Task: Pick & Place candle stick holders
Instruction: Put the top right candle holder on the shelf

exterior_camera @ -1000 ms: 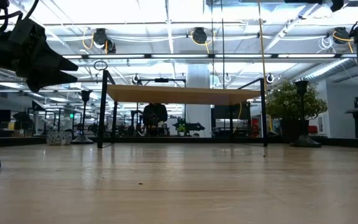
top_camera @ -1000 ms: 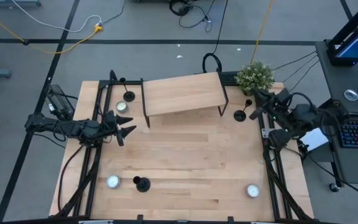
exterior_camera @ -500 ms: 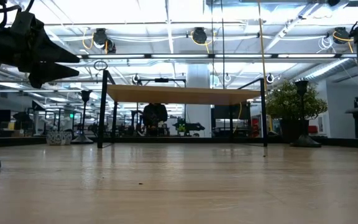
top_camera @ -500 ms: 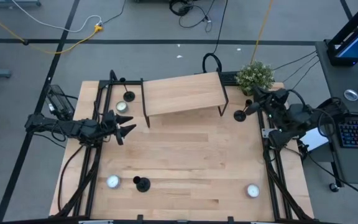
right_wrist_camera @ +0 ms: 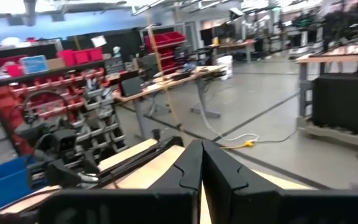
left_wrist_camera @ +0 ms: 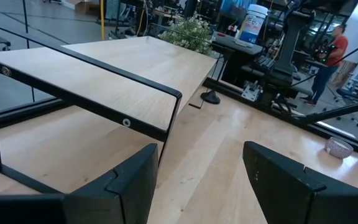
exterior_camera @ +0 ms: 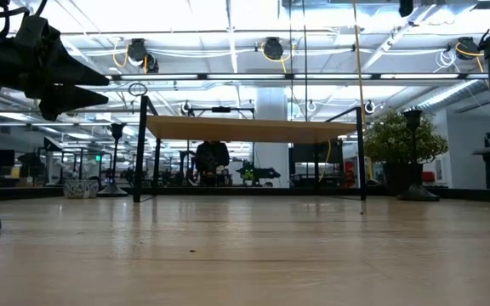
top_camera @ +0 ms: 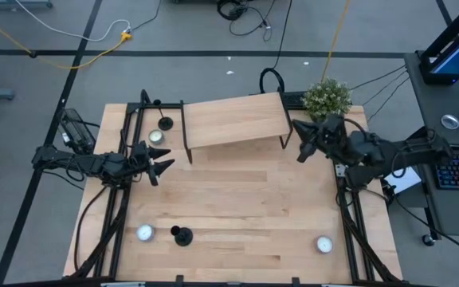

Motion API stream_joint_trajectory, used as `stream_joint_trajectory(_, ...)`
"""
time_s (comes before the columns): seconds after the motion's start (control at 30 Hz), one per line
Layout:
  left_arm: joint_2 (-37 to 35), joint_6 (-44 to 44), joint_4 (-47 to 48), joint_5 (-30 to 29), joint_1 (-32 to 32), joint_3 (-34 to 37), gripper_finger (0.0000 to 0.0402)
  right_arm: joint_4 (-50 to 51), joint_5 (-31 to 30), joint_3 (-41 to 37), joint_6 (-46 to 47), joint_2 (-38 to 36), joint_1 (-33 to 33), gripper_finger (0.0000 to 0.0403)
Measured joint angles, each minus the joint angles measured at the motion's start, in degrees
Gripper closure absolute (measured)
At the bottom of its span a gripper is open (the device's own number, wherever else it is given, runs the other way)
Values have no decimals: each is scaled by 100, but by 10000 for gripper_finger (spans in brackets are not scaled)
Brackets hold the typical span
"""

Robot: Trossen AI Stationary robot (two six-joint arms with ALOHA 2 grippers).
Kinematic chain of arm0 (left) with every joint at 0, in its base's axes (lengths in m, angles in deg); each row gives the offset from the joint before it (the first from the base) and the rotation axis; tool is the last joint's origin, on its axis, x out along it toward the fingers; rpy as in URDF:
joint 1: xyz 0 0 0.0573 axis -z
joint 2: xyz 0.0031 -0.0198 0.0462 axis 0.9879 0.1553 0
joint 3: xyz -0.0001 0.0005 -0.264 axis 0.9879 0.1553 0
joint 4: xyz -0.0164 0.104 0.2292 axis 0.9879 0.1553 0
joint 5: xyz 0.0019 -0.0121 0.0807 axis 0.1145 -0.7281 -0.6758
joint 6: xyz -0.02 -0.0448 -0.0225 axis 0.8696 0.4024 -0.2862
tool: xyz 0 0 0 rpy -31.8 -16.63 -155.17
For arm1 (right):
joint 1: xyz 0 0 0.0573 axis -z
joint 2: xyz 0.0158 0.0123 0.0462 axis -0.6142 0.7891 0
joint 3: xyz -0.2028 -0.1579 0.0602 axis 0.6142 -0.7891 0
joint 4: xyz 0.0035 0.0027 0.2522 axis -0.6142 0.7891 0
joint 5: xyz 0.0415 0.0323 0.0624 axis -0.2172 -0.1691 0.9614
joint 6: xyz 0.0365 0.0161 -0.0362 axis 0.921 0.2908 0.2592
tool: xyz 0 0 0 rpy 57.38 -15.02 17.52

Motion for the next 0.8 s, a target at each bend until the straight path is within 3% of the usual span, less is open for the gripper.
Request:
stream_joint_trajectory(0.17, 0, 11, -13, 0, 1, 0, 158, 18, 996, 2, 181, 153, 624, 403)
stream_joint_trajectory(0.3, 0, 11, -20, 0, 1, 1, 158, 654, 1598, 408, 281, 374, 1139, 403)
stream_joint_trajectory(0.53, 0, 11, -28, 0, 0, 0, 158, 2708, 1758, 1800, 328, 920, 1955, 403)
stream_joint_trajectory(0.8, 0, 9, -26, 0, 0, 0, 158, 5451, 1767, 3044, 1412, 1312, 2593, 403)
